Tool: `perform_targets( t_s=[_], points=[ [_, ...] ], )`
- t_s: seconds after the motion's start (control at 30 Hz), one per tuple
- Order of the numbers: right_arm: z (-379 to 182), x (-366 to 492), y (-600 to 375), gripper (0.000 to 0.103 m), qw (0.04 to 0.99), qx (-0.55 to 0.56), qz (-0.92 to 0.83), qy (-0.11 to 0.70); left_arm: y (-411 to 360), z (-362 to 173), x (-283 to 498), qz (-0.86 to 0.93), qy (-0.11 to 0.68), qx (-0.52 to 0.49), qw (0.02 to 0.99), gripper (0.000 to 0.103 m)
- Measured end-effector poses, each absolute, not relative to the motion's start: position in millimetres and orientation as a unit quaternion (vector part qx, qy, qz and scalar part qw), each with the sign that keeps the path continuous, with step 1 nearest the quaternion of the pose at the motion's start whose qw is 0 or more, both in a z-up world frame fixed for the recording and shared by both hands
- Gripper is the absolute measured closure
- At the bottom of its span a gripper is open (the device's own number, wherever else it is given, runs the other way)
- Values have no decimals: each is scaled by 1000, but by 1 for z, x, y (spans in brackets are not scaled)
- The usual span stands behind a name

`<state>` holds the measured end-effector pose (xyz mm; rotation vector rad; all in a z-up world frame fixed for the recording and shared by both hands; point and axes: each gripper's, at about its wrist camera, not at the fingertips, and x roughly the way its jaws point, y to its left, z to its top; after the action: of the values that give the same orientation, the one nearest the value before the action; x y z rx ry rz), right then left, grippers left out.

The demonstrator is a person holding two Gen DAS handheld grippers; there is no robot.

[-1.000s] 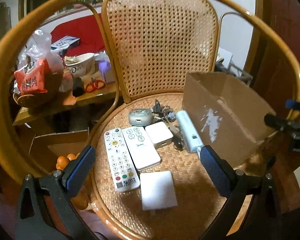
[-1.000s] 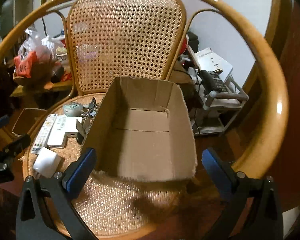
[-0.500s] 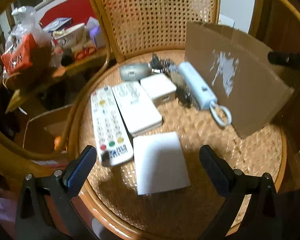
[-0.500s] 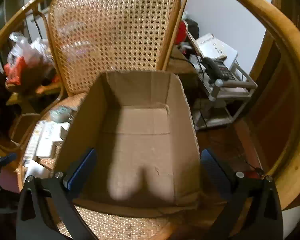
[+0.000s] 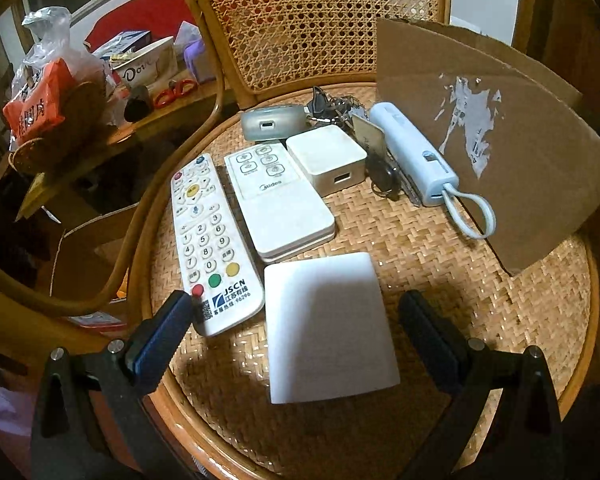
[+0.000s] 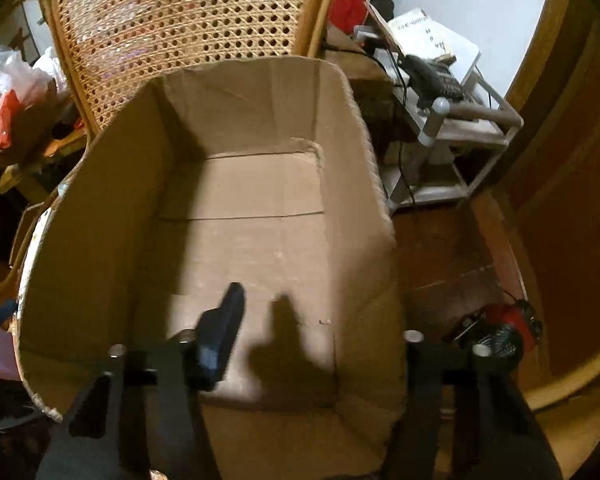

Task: Organize rigid objects
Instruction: 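Lower the left tool onto the flat white charger and close on it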

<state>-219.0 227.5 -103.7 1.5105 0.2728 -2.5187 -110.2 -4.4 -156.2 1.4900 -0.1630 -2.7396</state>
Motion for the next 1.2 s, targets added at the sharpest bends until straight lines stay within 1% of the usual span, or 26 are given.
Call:
perform_targets(
  t_s=[0.03,0.07,0.1,0.2,0.33,0.4,0.73,0.8,0.9,0.93,0.97,1.0,1.03,1.07,1.2],
  points=[
    [-104,-219,227,65,97,511,-849,94,-5,-157,-111,-877,-54,478,11,2],
    [-104,-219,227,69,99,512,-848,93,-4,-158,-111,-876,-55,479,11,1],
    [-103,-218,228,76,96,511,-849,94,-5,-158,-111,-876,-52,478,11,1],
    [-103,-218,228,82,89,508,-851,99,-8,-159,-112,-876,-42,480,10,1],
    [-102,-217,228,82,88,507,-852,98,-15,-163,-114,-869,-3,495,-1,0],
    [-102,-216,228,93,81,508,-852,100,-16,-163,-115,-866,2,499,-5,0],
    [-99,-214,234,97,75,502,-858,78,-15,-164,-114,-865,0,501,-3,0],
    [-97,-213,236,97,76,499,-860,70,-16,-164,-112,-867,5,498,-8,2],
    [-95,-209,236,97,76,492,-865,71,-17,-163,-109,-870,7,492,-9,8],
    [-95,-209,236,97,76,490,-866,69,-17,-162,-109,-870,8,492,-11,14],
    [-95,-208,236,97,76,490,-866,71,-17,-160,-108,-871,7,491,-10,24],
    [-95,-208,237,97,77,488,-867,67,-16,-158,-108,-871,8,490,-19,32],
    [-95,-207,239,97,78,487,-868,61,-12,-156,-108,-872,1,489,-28,50],
    [-95,-206,240,97,80,487,-868,56,-9,-154,-107,-872,-7,488,-31,52],
    [-91,-205,243,97,88,484,-869,45,-8,-153,-108,-869,2,493,-37,53]
  ],
)
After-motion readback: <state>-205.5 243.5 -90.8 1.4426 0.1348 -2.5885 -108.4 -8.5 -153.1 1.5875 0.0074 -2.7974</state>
